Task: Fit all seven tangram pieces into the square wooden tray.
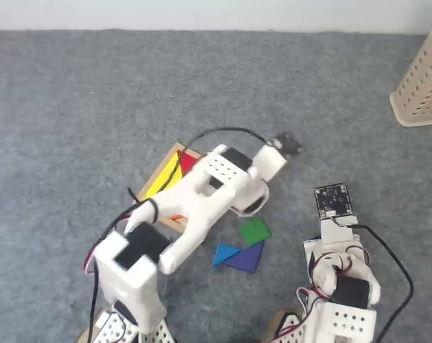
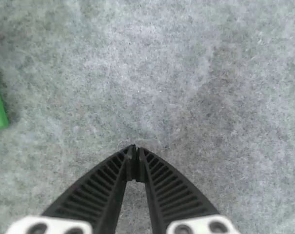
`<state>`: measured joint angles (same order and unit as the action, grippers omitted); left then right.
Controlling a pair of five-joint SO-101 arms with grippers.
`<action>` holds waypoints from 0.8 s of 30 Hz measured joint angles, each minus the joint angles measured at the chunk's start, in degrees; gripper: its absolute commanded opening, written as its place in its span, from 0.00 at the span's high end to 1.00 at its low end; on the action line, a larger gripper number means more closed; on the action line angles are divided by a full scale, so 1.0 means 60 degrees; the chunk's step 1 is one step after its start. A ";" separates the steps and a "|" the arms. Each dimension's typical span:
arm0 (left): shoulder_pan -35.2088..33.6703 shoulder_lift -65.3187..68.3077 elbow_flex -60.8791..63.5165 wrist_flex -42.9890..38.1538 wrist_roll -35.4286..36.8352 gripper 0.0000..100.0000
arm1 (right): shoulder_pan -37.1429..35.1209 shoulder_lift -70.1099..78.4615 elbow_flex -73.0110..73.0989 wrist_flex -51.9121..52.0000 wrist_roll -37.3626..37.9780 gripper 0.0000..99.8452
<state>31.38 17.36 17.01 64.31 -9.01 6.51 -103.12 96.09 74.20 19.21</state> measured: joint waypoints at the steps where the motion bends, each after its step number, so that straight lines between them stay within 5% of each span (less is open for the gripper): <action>1: -0.0059 -0.0249 0.0132 0.0000 0.0029 0.96 | 0.0000 0.0000 0.0000 0.0000 0.0000 0.99; 18: -0.1143 -0.3575 0.2799 0.0000 -0.0337 0.96 | 0.0000 0.0000 0.0000 0.0000 0.0000 0.99; 24: -0.2418 -0.4908 0.3370 0.0586 -0.1553 0.96 | 0.0000 0.0000 0.0000 0.0000 0.0000 0.99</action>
<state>16.88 -12.09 37.23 67.82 -18.33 6.51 -103.12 96.09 74.20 19.21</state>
